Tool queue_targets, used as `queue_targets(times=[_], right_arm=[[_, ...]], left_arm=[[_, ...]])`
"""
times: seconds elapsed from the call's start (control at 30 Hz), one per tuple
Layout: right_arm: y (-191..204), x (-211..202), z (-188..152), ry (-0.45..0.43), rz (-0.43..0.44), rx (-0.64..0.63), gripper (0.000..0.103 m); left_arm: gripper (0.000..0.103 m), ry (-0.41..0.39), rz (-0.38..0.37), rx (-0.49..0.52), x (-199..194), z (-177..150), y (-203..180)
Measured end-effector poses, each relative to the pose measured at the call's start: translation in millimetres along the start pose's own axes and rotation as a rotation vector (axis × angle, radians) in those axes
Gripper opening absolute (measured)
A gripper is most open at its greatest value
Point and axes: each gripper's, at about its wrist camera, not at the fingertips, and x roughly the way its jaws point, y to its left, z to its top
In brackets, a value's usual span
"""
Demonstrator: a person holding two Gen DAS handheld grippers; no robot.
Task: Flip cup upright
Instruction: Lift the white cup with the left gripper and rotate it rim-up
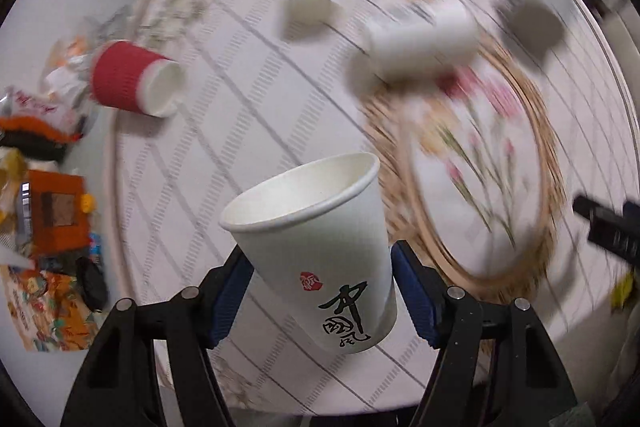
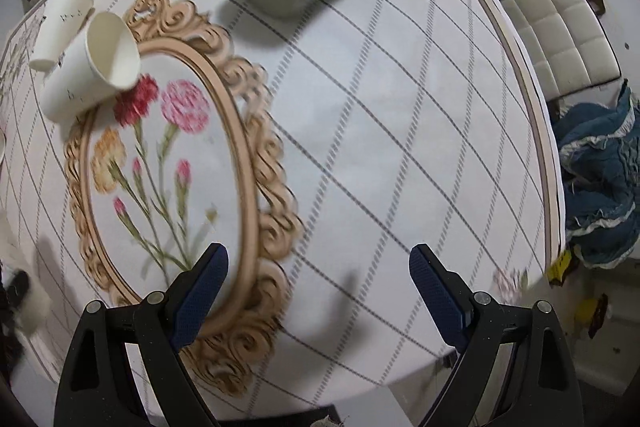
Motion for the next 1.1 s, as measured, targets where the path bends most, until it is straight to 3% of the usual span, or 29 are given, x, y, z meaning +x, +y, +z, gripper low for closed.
queue_targets(times=[0.17, 0.43, 0.6, 0.67, 0.73, 1.1], right_arm=[[-31.5, 11.8, -24.3, 0.026, -0.017, 0.052, 0.093], [-69.9, 32.9, -37.6, 0.061, -0.041, 0.128, 0.093], [-78.4, 40.0, -40.7, 0.073, -0.044, 0.143, 0.093], [-81.1, 42.3, -40.8, 0.072, -0.043, 0.143, 0.093], [-80.4, 42.0, -40.0, 0.068, -0.045, 0.136, 0.093], [-62.8, 27.4, -30.0, 0.039, -0.047, 0.101, 0.093]], left_arm=[[0.068, 0.063, -0.049, 0.092, 19.0, -21.4, -48.6], [0.069, 0.112, -0.071, 0.116, 45.5, -27.1, -78.7], [0.073, 0.134, -0.113, 0.076, 56.5, -21.4, -74.7], [0.092, 0.140, -0.125, 0.058, 59.1, -16.4, -69.5], [0.098, 0.142, -0.133, 0.040, 61.5, -13.3, -65.6], [0.098, 0.133, -0.164, -0.019, 55.9, -2.6, -42.8]])
